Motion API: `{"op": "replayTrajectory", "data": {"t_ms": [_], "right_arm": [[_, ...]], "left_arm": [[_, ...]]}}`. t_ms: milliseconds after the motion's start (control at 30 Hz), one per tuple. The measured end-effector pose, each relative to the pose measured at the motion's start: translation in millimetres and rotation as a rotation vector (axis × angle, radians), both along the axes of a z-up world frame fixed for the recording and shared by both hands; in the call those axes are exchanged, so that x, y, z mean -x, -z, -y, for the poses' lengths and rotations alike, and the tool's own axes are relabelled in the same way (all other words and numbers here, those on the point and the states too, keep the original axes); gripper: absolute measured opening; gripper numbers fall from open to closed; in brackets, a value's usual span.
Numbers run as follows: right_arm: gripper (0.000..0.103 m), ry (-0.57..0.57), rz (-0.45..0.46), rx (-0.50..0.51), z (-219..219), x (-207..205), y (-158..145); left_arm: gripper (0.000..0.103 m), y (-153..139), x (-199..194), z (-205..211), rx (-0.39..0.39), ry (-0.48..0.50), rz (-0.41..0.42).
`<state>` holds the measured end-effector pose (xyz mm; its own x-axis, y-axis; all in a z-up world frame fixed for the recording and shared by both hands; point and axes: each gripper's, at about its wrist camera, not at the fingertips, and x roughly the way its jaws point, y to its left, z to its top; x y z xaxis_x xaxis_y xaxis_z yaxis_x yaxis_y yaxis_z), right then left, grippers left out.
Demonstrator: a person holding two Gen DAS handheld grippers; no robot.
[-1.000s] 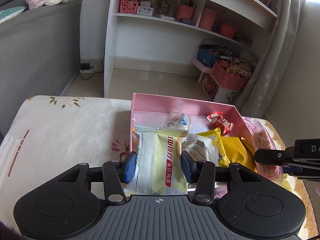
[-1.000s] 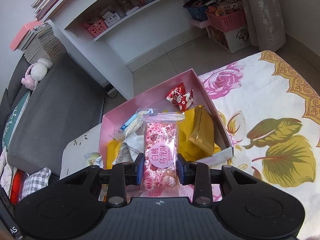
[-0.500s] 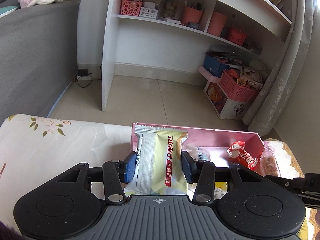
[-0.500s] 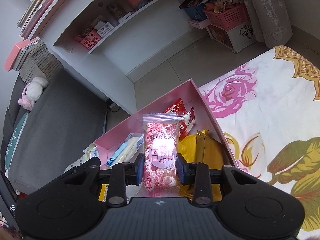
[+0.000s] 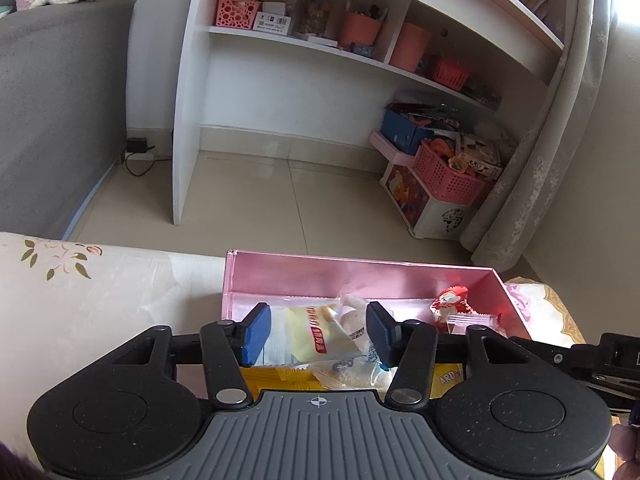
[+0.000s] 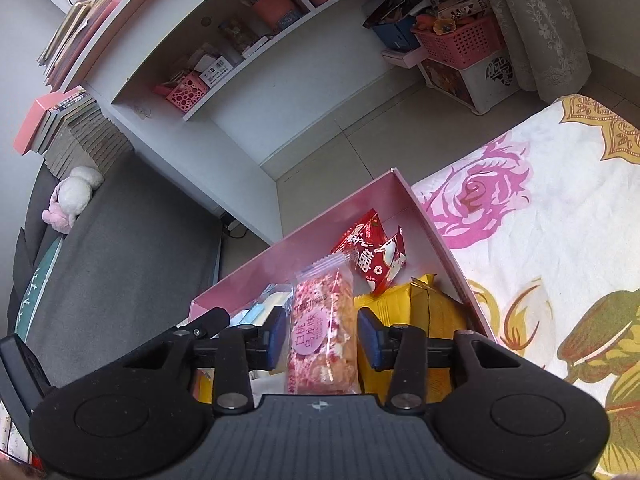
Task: Organize snacks
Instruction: 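Carry both snacks over the box and open both grippers to drop them, then withdraw both grippers from the box back over the remaining snacks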
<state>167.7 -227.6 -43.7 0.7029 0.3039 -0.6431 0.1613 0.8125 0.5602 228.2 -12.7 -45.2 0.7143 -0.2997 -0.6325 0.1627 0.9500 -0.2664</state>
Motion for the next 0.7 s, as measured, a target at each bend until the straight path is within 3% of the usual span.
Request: {"op": "replayTrajectory", "data": {"t_ms": [67,367,433,700], "right_arm": [[0.051,-0.01,0.011,0.018,-1.9,1.2,-4.8],[0.077,-0.071,0.04,0.19,-18.9,25.8,-36.1],[0.084,-0.08,0.048,0.233,-23.2,35.4,-42.6],[0.091,-0.094,0.036,0.299,-32.5,72.4,-59.3]], "left_arm": [[0.068,-4.6,6.8,-0.1,-0.002,0.004,0.014],[0.09,-29.2,51.7,-7.4,-0.077,0.03,0.043],[0.092,-33.2,63.3,-11.6,-0.088,0.032,0.041],[0.098,-51.7,113.9,-35.8,-0.135,0.021,0.013]]}}
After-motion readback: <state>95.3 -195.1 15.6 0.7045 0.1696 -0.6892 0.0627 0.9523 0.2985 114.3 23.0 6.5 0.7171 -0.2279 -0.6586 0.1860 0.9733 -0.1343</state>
